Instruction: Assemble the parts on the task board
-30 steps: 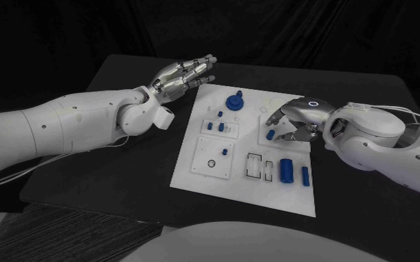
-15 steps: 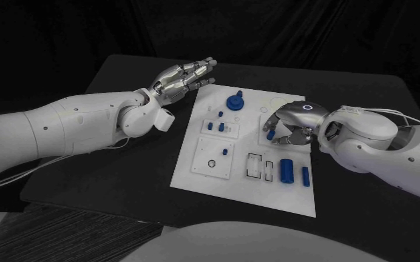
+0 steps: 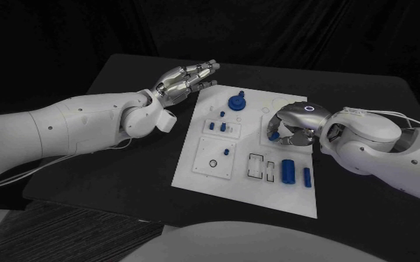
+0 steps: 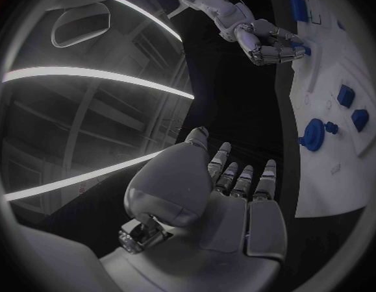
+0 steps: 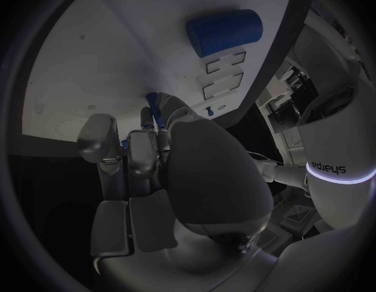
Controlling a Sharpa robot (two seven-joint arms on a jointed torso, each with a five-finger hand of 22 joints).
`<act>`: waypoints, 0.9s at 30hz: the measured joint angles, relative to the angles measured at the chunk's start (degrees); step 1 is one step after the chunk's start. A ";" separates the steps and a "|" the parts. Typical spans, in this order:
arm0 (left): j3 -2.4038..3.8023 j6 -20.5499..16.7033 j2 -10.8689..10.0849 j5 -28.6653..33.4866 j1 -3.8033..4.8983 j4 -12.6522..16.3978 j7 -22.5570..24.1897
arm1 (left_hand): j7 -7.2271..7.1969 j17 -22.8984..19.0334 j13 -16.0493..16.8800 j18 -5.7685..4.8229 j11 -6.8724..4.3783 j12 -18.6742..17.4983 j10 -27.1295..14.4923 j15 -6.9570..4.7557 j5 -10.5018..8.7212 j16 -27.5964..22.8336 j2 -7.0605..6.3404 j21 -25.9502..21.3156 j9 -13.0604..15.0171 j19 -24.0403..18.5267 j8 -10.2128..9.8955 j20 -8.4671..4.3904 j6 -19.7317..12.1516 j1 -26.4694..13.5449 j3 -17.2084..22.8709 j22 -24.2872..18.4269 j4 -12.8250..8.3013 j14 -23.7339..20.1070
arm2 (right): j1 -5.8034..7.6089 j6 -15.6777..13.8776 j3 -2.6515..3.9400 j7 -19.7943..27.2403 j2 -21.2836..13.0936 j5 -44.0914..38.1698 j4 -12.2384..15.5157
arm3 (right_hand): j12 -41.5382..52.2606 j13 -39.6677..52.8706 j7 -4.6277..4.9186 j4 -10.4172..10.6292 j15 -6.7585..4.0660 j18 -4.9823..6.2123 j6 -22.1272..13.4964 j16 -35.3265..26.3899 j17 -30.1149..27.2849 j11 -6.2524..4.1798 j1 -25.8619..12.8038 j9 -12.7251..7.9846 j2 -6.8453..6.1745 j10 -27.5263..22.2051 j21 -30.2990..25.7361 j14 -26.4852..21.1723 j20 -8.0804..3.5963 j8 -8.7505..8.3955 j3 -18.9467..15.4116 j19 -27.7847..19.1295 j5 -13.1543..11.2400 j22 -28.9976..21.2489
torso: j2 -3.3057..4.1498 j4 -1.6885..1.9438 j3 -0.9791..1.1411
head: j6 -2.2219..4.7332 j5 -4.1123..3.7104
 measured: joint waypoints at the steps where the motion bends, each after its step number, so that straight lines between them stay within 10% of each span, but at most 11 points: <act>1: 0.00 0.02 0.00 0.00 -0.04 0.02 0.03 | 0.00 0.02 0.02 0.00 0.00 0.00 0.00 0.00 0.02 0.00 0.00 0.00 0.00 0.00 0.00 0.00 0.00 0.00 0.06 0.05 -0.06 0.00 | 0.00 -0.16 0.00 0.06 -0.06 0.00 0.04 | 0.15 0.01 0.02 -0.20 0.00 0.00 0.02 0.00 0.00 0.06 0.11 0.00 -0.05 0.51 0.00 0.00 0.00 0.46 0.20 0.00 0.01 0.00 | 0.00 0.01 0.00 | 0.00 -0.01; 10: -0.01 0.17 0.01 0.00 -0.32 0.09 0.14 | 0.00 0.06 0.02 0.00 0.20 0.23 0.20 0.00 0.47 0.00 -0.09 0.00 0.00 0.00 0.00 0.00 0.00 0.50 0.46 0.05 -0.46 0.00 | 0.60 -1.96 -0.04 0.39 -1.31 0.00 1.84 | 0.49 0.17 1.12 -1.66 0.00 0.00 -0.55 0.00 -0.21 0.37 0.27 3.73 0.09 1.60 0.00 0.00 -0.18 1.21 1.50 -0.19 0.84 0.00 | 0.03 0.00 -0.02 | 0.00 0.52; 18: -0.01 0.24 0.33 0.00 -0.52 -0.30 0.22 | 0.00 0.06 0.01 0.00 0.20 0.23 0.20 0.00 0.47 0.00 -0.09 0.00 0.00 0.00 0.00 0.00 -0.01 0.50 0.46 0.01 -0.46 0.00 | 4.41 -2.42 0.05 0.35 -1.59 0.00 5.89 | 0.23 0.17 1.42 -2.11 0.00 0.01 -1.88 -0.29 -0.62 0.37 0.34 4.55 0.15 1.60 0.00 0.00 -0.18 0.96 1.93 -0.19 0.84 0.04 | -0.10 -0.01 -0.07 | 0.00 0.81; 27: 0.01 0.02 0.13 0.00 -0.67 -0.33 0.27 | 0.00 0.06 0.01 -0.01 0.36 0.23 0.36 -0.01 0.46 0.00 -0.09 -0.31 -0.01 -0.84 0.25 -0.21 -0.01 0.50 1.07 -3.14 -0.28 0.00 | 5.34 0.60 0.02 0.19 5.14 0.01 7.33 | -1.08 0.17 2.14 -2.58 0.51 0.01 -3.21 -0.89 -1.36 0.59 0.34 4.26 0.15 1.81 -1.23 -0.51 0.14 -0.48 3.41 -0.91 0.83 0.04 | -0.29 0.04 -0.10 | 0.00 1.19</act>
